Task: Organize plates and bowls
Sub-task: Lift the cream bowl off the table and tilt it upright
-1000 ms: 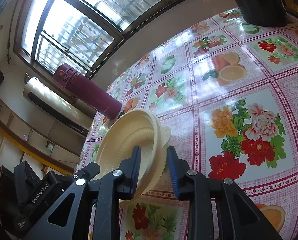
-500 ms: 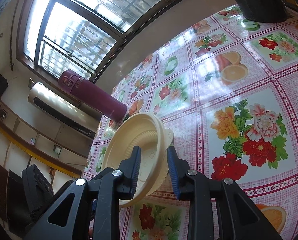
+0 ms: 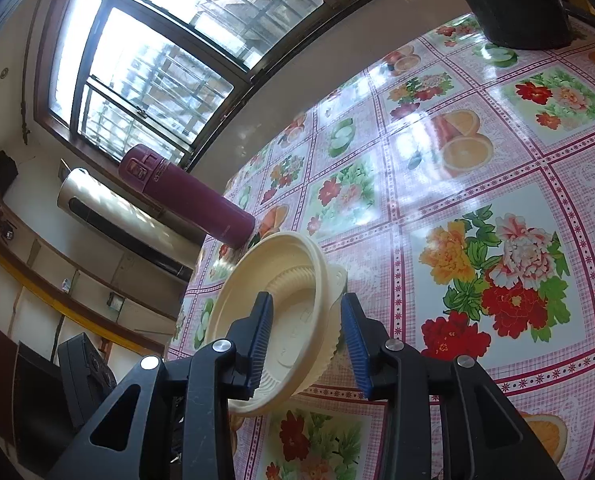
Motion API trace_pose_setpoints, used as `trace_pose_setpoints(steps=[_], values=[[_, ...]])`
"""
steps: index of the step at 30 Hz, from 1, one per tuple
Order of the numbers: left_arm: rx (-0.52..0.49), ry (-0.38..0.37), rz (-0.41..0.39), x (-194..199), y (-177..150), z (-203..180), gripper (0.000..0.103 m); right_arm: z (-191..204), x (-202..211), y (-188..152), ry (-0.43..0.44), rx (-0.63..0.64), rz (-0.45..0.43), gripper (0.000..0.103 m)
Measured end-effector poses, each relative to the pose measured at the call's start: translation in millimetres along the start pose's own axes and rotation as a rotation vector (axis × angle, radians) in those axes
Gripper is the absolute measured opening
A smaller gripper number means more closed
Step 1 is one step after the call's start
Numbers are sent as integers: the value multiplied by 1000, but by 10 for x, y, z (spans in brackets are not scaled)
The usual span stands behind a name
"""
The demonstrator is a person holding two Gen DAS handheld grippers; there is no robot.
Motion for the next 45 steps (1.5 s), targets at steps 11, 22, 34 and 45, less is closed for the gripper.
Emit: trace_pose_setpoints(steps=[11, 22, 34, 45], values=[[-4, 37, -15, -11, -14, -6, 101, 29, -96, -66, -43, 24, 27, 37], [1, 50, -36, -16, -22, -23, 103, 11, -52, -43, -38, 7, 12, 37], [4, 87, -43, -1, -24, 2, 103, -14, -93, -65, -60, 8, 9, 37], [-86, 176, -17, -49, -83, -67, 103, -8, -86, -74, -62, 15, 4, 37]])
Point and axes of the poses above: each gripper's, at about its wrist camera, not at the fingertips, and x roughly against the way its jaws point, z to its left, y to its top, the point moved 4 cm from there along -x, roughly the way its jaws point, and after that the axes turned 2 degrees about -y, right-handed, at the moved point
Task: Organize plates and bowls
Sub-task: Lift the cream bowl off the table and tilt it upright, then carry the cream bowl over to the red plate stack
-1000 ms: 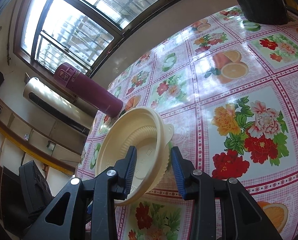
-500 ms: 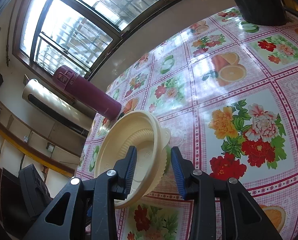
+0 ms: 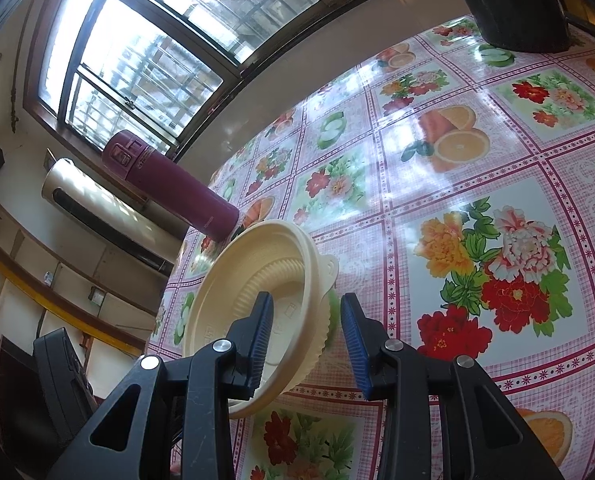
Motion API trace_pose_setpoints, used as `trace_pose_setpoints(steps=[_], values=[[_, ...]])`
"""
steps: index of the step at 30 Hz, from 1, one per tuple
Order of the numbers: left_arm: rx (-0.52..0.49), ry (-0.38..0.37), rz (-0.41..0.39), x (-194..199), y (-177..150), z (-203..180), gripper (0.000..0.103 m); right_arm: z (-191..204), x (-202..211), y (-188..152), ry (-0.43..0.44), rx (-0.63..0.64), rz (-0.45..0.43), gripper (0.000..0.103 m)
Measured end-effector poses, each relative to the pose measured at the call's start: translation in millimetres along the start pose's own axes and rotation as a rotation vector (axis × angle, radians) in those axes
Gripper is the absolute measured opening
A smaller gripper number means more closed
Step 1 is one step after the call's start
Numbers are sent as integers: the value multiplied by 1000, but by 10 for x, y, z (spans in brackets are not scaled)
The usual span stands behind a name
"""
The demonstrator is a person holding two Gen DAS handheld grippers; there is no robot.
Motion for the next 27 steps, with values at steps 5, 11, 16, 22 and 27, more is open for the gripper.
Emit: trace_pose_setpoints(steps=[5, 11, 16, 22, 27], values=[[-46, 34, 12, -27, -14, -20, 103, 15, -8, -6, 0, 8, -5, 37], [-40, 19, 7, -8, 1, 10, 101, 34, -12, -1, -4, 26, -15, 31], [-54, -8, -6, 24, 31, 15, 62, 44, -57, -32, -25, 49, -9, 15], [-36, -85, 19, 10, 26, 4, 22, 60, -36, -39, -28, 58, -23, 10], [-40, -99, 31, 4, 11, -29, 19, 67, -8, -38, -21, 52, -24, 9]])
Point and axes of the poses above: each gripper's, at about its wrist camera, not at the fingertips, and x roughly against the way its jaws point, z to its left, y to its top, the point moved 4 cm from there along -x, roughly the way its jaws point, and after that the axes turned 2 degrees about -y, right-handed, at the moved point
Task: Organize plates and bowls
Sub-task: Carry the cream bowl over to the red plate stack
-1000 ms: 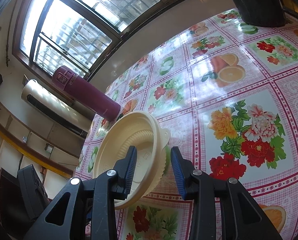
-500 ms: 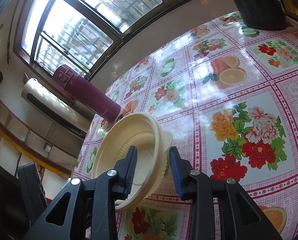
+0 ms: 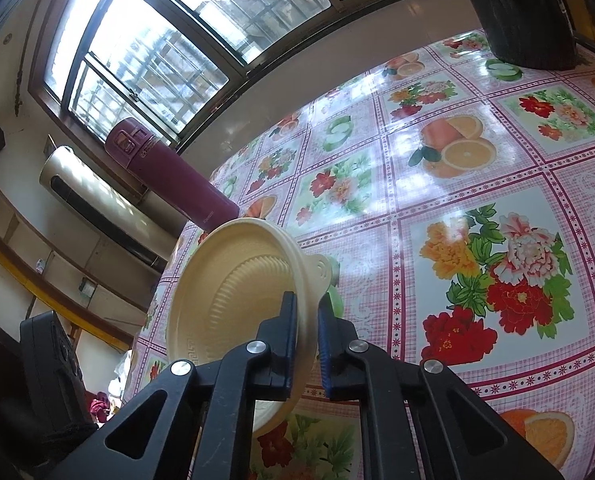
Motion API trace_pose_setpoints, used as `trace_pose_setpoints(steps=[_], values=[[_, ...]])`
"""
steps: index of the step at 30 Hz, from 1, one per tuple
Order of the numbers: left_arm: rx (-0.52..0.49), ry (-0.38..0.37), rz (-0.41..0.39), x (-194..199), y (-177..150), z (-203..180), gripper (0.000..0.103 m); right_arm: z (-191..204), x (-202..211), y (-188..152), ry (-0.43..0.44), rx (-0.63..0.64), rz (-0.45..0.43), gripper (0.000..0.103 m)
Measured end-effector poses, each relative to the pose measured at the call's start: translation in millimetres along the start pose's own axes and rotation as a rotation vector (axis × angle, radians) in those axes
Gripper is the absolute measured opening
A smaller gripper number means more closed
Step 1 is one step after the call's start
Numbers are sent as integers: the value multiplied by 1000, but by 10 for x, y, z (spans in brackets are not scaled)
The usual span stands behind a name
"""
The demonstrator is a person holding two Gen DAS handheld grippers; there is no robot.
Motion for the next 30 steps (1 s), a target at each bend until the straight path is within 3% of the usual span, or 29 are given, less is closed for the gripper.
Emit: trace_pose_setpoints(steps=[13, 22, 30], values=[[-69, 24, -13, 61, -81, -185, 18, -160, 208, -47, -15, -60, 9, 9], [-250, 24, -77, 296, -364, -693, 19, -503, 868, -125, -23, -157, -72, 10], [-372, 7, -164, 684, -663, -988, 19, -582, 1545, -371, -17, -160, -163, 11]])
Point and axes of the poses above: each gripper's, at about its wrist camera, not at the fingertips, and x roughly against the way its jaws point, z to its left, y to its top, the point moved 4 cm from there along -x, roughly the way its jaws point, and after that the axes turned 2 degrees about -y, right-handed, at the moved point
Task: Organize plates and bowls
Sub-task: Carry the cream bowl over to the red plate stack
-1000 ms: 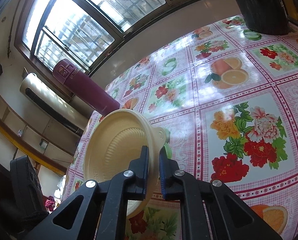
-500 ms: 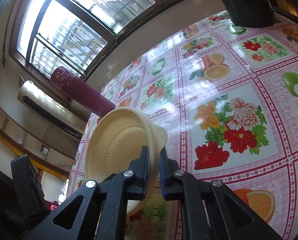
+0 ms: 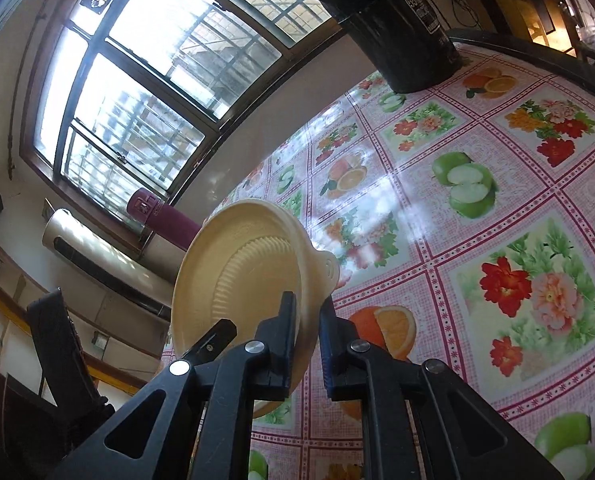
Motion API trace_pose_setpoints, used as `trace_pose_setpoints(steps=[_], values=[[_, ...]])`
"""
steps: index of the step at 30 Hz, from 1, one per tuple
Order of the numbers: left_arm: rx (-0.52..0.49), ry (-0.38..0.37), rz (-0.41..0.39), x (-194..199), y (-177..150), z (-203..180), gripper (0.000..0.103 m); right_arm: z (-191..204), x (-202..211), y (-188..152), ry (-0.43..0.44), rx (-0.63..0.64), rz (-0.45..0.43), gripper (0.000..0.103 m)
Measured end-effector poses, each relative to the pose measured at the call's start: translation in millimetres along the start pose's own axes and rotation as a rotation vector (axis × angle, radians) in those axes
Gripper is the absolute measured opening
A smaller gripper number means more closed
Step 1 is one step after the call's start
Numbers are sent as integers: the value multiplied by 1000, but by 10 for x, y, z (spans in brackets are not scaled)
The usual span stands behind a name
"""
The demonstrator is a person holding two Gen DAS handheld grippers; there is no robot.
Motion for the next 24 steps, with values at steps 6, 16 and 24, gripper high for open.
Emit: trace_pose_setpoints(steps=[6, 16, 24], values=[[-16, -20, -40, 315, -162, -62, 19, 90, 395, -68, 32, 25, -43, 11], [-44, -11, -104, 748, -274, -29, 19, 291, 817, -193, 84, 45, -75, 11], [-44, 6, -160, 1084, -339, 100, 19, 526, 1042, -333, 123, 74, -81, 11]])
Point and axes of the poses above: each gripper's, at about its wrist camera, not at the fingertips, and x roughly against the way its jaws point, z to its left, y to its top, the point moved 4 cm from there along -x, roughly the way its jaws point, and after that the axes turned 2 degrees about -y, right-handed, at the moved point
